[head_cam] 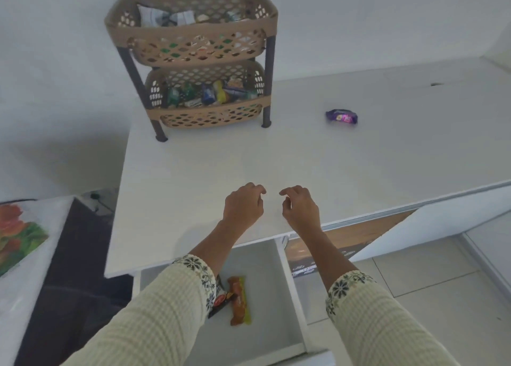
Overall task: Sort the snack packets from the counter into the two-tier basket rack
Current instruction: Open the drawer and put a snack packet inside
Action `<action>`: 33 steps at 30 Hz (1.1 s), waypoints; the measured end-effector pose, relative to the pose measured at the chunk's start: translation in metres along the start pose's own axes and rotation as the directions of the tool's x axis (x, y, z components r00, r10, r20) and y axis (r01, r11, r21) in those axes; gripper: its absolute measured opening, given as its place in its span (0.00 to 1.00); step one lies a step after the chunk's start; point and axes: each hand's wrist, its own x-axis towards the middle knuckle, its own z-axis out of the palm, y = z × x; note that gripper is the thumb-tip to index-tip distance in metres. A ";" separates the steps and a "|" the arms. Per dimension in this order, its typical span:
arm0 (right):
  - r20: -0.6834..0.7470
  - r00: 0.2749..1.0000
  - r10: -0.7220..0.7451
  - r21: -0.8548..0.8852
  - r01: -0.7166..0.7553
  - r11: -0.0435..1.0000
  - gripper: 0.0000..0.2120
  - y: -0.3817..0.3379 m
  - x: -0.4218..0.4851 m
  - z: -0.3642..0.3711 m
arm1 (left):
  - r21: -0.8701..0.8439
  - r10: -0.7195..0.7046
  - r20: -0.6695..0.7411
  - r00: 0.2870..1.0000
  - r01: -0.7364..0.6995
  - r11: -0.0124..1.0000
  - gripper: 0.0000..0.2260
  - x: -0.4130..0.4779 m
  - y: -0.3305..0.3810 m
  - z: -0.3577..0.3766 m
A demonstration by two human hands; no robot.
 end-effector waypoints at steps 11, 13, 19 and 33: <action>0.003 0.980 0.201 -0.144 -0.198 0.970 0.23 0.130 0.181 -0.017 | -0.018 0.060 0.186 0.981 -0.058 0.998 0.19 0.204 0.085 0.066; -0.017 0.978 0.206 -0.170 -0.205 0.964 0.25 0.149 0.213 -0.021 | -0.020 0.077 0.193 0.978 -0.074 0.997 0.20 0.235 0.096 0.079; -0.050 0.984 0.171 -0.306 -0.178 0.935 0.33 0.190 0.282 -0.036 | 0.071 0.109 0.169 0.980 -0.122 0.990 0.22 0.294 0.112 0.113; -0.027 0.975 0.222 -0.374 -0.216 0.902 0.23 0.199 0.300 -0.036 | 0.220 0.143 0.101 0.985 -0.162 0.962 0.26 0.255 0.087 0.145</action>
